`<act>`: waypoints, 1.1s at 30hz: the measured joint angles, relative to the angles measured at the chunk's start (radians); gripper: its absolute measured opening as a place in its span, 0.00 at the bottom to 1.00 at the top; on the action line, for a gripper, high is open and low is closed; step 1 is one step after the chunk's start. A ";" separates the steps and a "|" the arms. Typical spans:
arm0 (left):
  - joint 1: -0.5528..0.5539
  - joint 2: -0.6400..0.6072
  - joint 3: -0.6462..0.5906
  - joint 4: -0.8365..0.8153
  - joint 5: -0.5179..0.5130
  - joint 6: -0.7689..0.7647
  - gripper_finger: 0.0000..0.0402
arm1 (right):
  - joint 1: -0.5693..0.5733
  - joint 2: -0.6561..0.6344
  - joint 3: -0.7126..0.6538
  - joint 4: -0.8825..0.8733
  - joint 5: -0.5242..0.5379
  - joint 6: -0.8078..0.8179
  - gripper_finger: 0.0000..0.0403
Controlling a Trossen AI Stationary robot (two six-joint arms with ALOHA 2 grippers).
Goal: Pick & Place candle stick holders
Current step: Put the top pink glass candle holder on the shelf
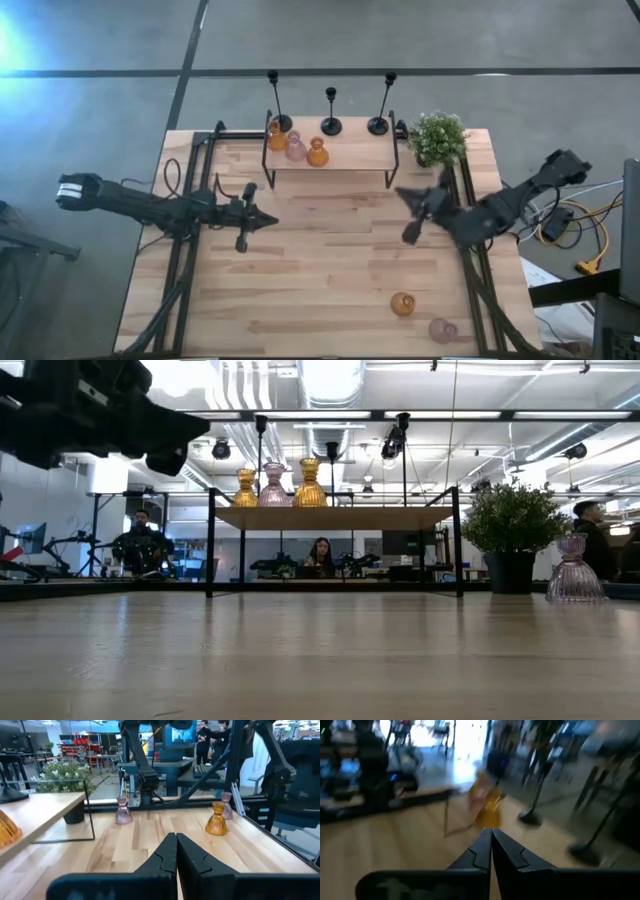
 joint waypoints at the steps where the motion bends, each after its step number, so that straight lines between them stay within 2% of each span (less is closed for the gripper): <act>1: 0.000 -0.001 -0.005 -0.002 0.000 -0.002 0.01 | -0.001 0.026 0.026 -0.125 -0.048 0.129 0.02; 7: 0.000 0.000 -0.022 -0.014 0.000 -0.015 0.01 | 0.007 0.160 0.167 -0.985 -0.454 0.876 0.02; 10: 0.000 0.002 -0.022 -0.014 0.000 -0.015 0.01 | 0.084 0.193 0.193 -1.302 -0.548 1.219 0.02; 11: 0.000 0.002 -0.022 -0.014 0.000 -0.015 0.01 | 0.131 0.193 0.191 -1.315 -0.546 1.320 0.02; 15: 0.000 0.002 -0.022 -0.014 0.000 -0.015 0.02 | 0.331 0.168 0.086 -1.245 -0.397 1.673 0.02; 17: 0.000 0.002 -0.022 -0.014 -0.001 -0.015 0.03 | 0.384 0.200 0.018 -1.238 -0.360 1.810 0.02; 23: 0.000 0.005 -0.022 -0.023 -0.006 -0.015 0.03 | 0.343 0.313 -0.096 -1.089 -0.428 1.796 0.02; 25: 0.000 0.006 -0.022 -0.025 -0.010 -0.015 0.03 | 0.306 0.342 -0.115 -1.098 -0.461 1.819 0.02; 33: 0.000 0.011 -0.022 -0.030 -0.013 -0.015 0.03 | 0.152 0.465 -0.136 -1.090 -0.454 1.844 0.02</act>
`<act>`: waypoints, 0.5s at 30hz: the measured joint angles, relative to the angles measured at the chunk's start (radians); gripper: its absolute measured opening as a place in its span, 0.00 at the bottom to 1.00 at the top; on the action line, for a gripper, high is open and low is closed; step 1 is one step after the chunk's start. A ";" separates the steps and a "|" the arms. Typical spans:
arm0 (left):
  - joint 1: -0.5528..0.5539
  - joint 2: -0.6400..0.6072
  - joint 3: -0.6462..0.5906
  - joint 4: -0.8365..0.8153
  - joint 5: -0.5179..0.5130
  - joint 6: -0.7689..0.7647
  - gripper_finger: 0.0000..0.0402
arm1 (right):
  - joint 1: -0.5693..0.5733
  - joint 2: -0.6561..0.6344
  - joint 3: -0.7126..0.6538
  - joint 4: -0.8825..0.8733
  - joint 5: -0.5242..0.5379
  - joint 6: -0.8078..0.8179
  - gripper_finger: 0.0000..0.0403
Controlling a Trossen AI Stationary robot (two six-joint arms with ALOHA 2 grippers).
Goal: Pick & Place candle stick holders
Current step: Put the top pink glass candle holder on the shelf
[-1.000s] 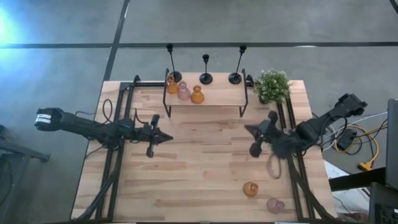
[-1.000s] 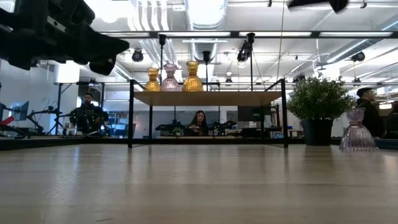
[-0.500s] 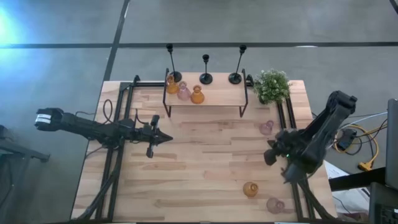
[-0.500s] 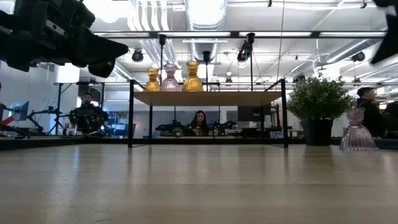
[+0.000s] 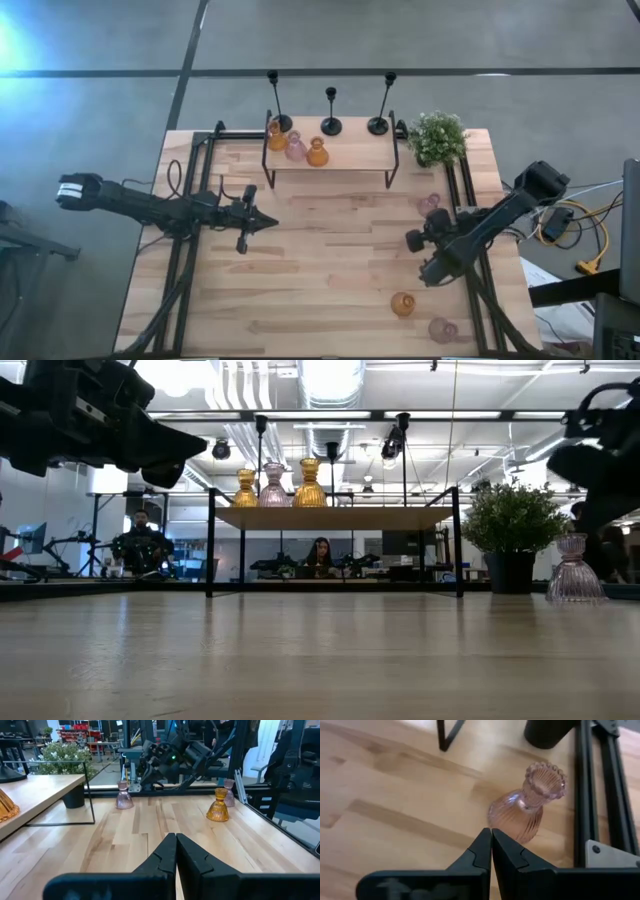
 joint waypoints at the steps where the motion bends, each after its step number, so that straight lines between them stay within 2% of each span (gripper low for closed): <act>1: 0.000 0.000 0.000 -0.001 0.000 0.000 0.03 | -0.006 0.013 0.000 -0.001 0.001 0.000 0.02; 6: 0.000 0.001 0.000 0.000 0.000 0.000 0.03 | -0.009 0.067 0.001 0.002 0.000 0.000 0.02; 15: 0.000 0.001 0.000 0.000 0.001 0.000 0.03 | -0.025 0.085 0.000 0.023 -0.004 0.010 0.02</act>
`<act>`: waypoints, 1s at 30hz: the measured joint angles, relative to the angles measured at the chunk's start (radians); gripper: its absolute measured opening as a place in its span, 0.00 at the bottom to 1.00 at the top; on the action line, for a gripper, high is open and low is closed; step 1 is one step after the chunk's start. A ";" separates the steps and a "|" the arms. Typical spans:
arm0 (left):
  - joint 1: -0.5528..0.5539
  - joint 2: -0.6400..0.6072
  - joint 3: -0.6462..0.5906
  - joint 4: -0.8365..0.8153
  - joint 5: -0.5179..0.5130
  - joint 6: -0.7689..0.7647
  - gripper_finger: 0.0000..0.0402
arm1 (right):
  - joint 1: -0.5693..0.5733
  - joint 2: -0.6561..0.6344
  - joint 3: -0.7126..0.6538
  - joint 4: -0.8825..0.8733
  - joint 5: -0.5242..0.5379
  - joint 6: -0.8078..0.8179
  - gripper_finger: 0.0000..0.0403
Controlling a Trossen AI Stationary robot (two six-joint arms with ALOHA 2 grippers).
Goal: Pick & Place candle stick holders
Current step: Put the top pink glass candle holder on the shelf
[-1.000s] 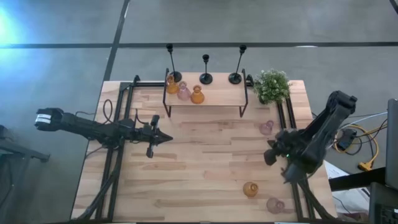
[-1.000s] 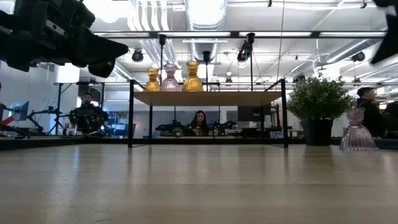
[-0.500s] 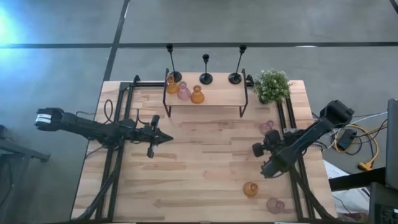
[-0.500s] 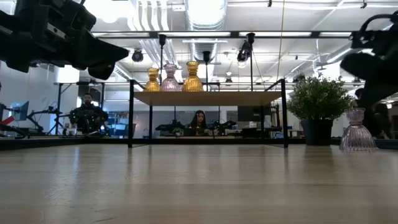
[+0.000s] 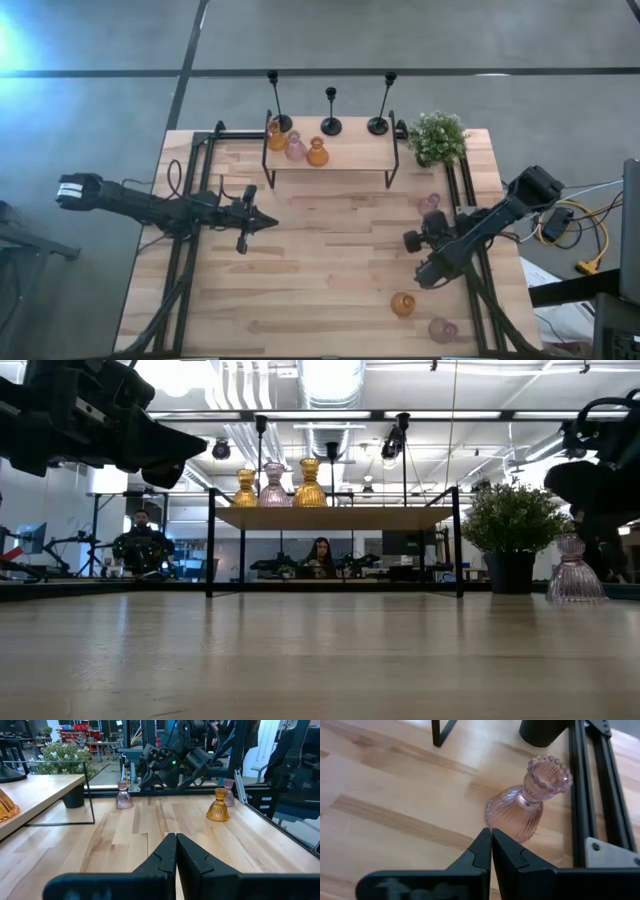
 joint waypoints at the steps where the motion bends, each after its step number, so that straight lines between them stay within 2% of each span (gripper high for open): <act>1: 0.000 0.000 0.000 0.000 0.000 0.000 0.03 | -0.006 0.000 0.000 0.007 0.000 0.001 0.02; 9: 0.000 0.000 0.000 0.000 0.000 0.000 0.03 | -0.058 0.000 -0.005 0.018 0.002 0.006 0.02; 16: 0.000 0.000 0.000 0.001 0.000 0.000 0.03 | -0.060 -0.002 -0.006 0.025 0.051 -0.014 0.05; 21: 0.000 0.000 0.000 0.001 0.001 0.000 0.03 | -0.060 -0.007 -0.018 0.024 0.056 -0.040 0.17; 30: 0.000 0.000 0.000 0.000 0.001 0.000 0.03 | -0.060 0.001 -0.023 0.038 0.046 -0.079 0.46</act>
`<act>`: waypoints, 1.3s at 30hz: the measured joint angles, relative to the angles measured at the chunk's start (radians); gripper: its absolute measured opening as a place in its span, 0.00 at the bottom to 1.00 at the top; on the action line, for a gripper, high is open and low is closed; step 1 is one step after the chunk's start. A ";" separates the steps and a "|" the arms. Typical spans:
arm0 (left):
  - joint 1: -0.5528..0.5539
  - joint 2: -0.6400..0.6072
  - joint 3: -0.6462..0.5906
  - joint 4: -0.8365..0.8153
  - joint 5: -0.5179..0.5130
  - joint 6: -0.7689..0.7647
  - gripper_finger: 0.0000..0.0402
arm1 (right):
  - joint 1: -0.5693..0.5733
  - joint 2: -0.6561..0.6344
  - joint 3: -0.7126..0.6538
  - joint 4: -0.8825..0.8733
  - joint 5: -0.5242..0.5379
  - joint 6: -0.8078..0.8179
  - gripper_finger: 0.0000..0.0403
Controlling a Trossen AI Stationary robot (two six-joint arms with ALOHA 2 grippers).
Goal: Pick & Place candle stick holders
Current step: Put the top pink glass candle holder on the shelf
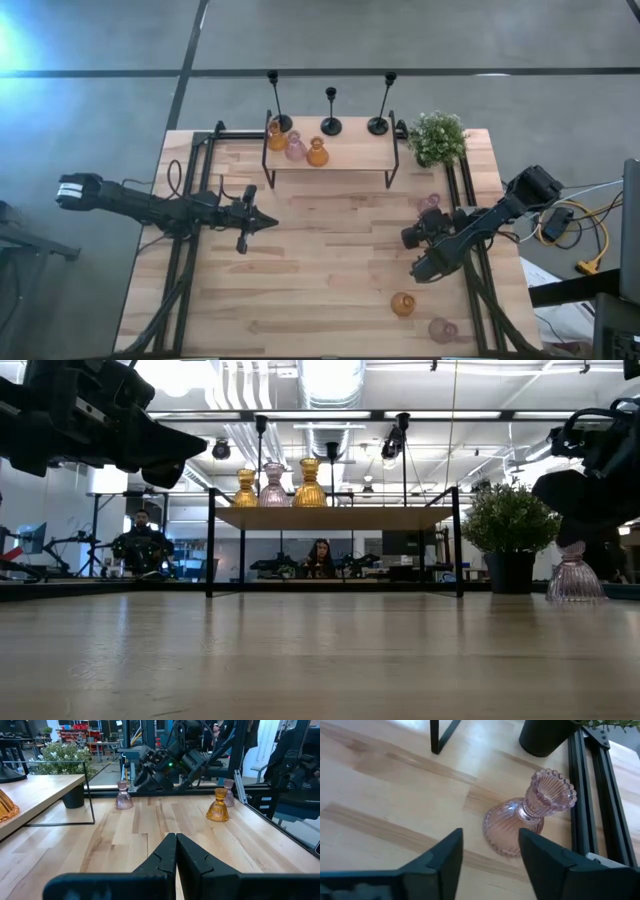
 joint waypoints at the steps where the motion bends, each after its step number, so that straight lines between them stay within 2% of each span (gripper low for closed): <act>1: 0.000 0.000 0.000 0.000 0.000 0.000 0.03 | 0.000 0.000 0.000 0.001 -0.001 -0.003 0.49; 7: 0.000 0.000 0.000 0.000 0.000 0.000 0.03 | -0.006 0.000 -0.002 0.019 -0.031 -0.054 0.63; 14: 0.000 0.000 0.000 0.000 0.000 0.000 0.03 | -0.072 0.001 -0.003 0.027 -0.049 -0.090 0.72; 19: 0.000 0.000 0.000 0.000 0.000 0.000 0.03 | -0.133 0.001 -0.003 0.030 -0.053 -0.101 0.72; 29: 0.000 0.000 0.000 0.000 0.000 0.000 0.03 | -0.291 0.001 -0.026 0.055 -0.046 -0.223 0.68; 39: 0.000 0.000 0.000 0.000 0.000 0.000 0.03 | -0.393 0.001 -0.035 0.088 -0.045 -0.240 0.69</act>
